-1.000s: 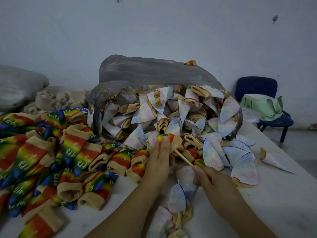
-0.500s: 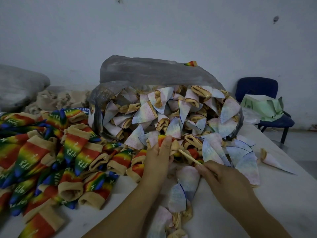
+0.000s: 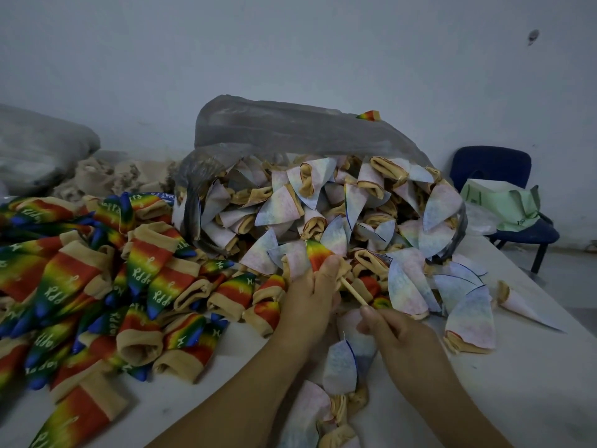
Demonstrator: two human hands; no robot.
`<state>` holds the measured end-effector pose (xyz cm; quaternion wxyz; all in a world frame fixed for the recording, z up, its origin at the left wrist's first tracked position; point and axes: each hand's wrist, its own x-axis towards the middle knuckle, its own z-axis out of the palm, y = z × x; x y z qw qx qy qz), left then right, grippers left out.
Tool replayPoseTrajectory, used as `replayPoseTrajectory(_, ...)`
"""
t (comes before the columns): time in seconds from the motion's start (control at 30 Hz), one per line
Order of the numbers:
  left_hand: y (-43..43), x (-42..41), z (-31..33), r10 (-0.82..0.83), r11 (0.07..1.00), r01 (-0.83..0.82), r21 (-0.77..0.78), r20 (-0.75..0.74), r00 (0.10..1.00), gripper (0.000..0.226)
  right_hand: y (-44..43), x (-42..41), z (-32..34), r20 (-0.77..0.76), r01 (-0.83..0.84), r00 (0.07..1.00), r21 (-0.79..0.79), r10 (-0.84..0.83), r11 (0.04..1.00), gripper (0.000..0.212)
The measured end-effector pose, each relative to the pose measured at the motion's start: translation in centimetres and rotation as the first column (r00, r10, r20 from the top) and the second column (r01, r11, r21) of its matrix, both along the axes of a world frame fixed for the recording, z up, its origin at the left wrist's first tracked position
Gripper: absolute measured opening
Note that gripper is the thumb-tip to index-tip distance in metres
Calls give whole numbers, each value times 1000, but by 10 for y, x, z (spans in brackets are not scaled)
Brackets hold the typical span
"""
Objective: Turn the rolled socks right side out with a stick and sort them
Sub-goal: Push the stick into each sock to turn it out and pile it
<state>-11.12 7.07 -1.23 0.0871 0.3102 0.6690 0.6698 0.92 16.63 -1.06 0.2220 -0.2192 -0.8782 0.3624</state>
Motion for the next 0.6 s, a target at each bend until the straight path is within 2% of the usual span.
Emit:
replayPoseTrajectory(0.07,-5,-1,0,-40,998,37,45,81,996,52,12,7,11,86,6,996,205,-24,979,56)
replayPoseTrajectory(0.13,-8,-5,0,-29,996,16,89,144,989,54,24,14,21,168,-20,985,363,-44,932,51)
replayPoseTrajectory(0.23,-10,-7,0,-51,996,39,85,135,989,56,31,20,26,159,-43,987,452,-33,891,30)
replayPoseTrajectory(0.3,-7,-1,1,-71,996,64,57,130,989,57,27,19,27,106,-43,994,479,-10,877,41)
replayPoseTrajectory(0.4,0,6,2,-72,997,69,33,113,991,58,18,17,29,81,1,996,461,-43,888,64)
replayPoseTrajectory(0.47,4,9,2,-65,997,60,54,90,994,57,10,12,24,55,47,996,409,-76,911,66)
replayPoseTrajectory(0.53,7,11,2,-47,998,45,37,54,997,56,1,6,16,18,89,995,249,-96,964,52)
replayPoseTrajectory(0.6,9,10,1,-24,1000,23,-12,-11,1000,58,-6,0,9,-22,120,992,-35,-121,992,40)
